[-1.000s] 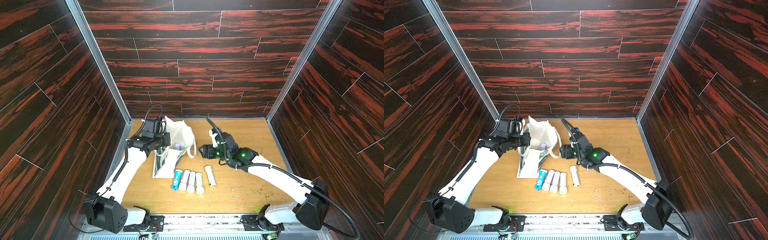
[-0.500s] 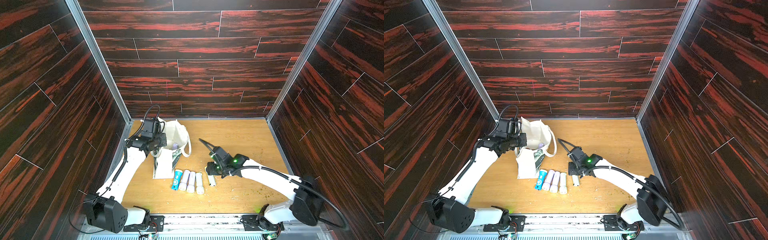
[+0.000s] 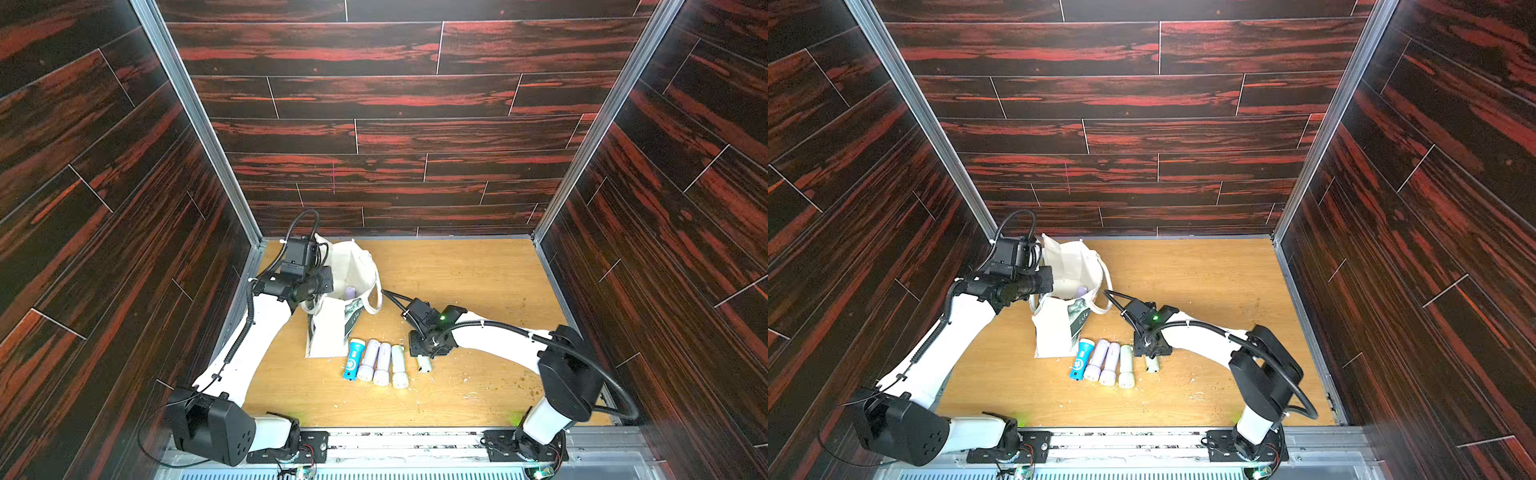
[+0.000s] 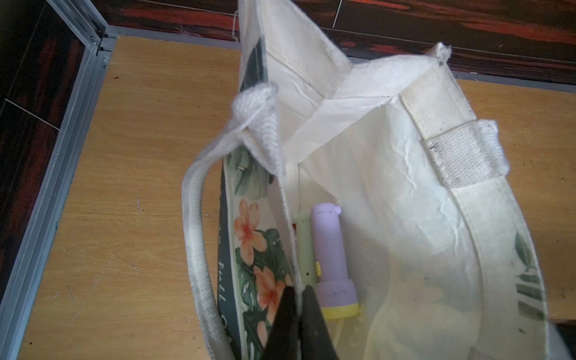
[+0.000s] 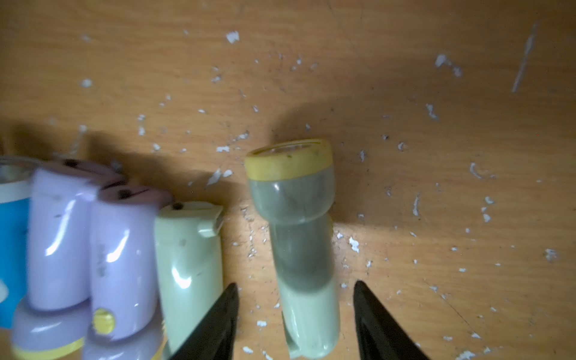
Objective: Put the flashlights into the tote bags
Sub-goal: Pick up the flashlight from the center of the board.
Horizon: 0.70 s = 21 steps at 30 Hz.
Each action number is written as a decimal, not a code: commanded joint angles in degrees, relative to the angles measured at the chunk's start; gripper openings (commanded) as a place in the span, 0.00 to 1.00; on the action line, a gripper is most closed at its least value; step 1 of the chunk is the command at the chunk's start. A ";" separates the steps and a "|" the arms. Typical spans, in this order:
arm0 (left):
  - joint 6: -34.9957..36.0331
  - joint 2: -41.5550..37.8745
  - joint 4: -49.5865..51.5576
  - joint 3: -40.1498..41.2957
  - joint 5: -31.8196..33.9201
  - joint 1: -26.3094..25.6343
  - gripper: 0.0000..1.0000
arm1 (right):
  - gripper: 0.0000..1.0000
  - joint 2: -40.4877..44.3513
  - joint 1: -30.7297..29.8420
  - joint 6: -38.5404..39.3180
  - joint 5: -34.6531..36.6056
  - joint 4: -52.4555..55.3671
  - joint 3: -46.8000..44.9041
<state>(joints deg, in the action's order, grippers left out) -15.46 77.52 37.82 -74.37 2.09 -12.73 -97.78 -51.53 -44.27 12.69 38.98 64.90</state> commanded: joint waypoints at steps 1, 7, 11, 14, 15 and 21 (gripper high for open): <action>-0.16 -0.83 2.16 1.28 -1.84 0.20 0.00 | 0.57 -2.86 0.36 -0.30 0.30 0.58 1.13; -0.18 -0.97 1.99 1.41 -2.08 0.13 0.00 | 0.54 -5.89 1.07 0.67 -0.27 -0.10 1.87; -0.18 -1.04 1.83 1.37 -3.13 0.19 0.00 | 0.52 -6.80 1.42 1.46 -1.07 -1.78 1.64; -0.12 -1.02 1.51 1.35 -4.08 0.20 0.00 | 0.51 -7.57 1.70 1.57 -1.37 -2.15 1.67; -0.08 -1.05 1.55 1.40 -4.24 0.17 0.00 | 0.50 -7.88 1.86 1.64 -1.44 -2.16 1.72; -0.03 -1.13 1.56 1.42 -4.28 0.19 0.00 | 0.48 -8.76 2.03 1.64 -2.08 -2.59 1.65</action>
<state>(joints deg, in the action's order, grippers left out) -15.44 77.52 37.28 -74.13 -1.13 -12.69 -105.08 -49.74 -42.41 11.16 36.03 65.69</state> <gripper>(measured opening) 0.074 0.482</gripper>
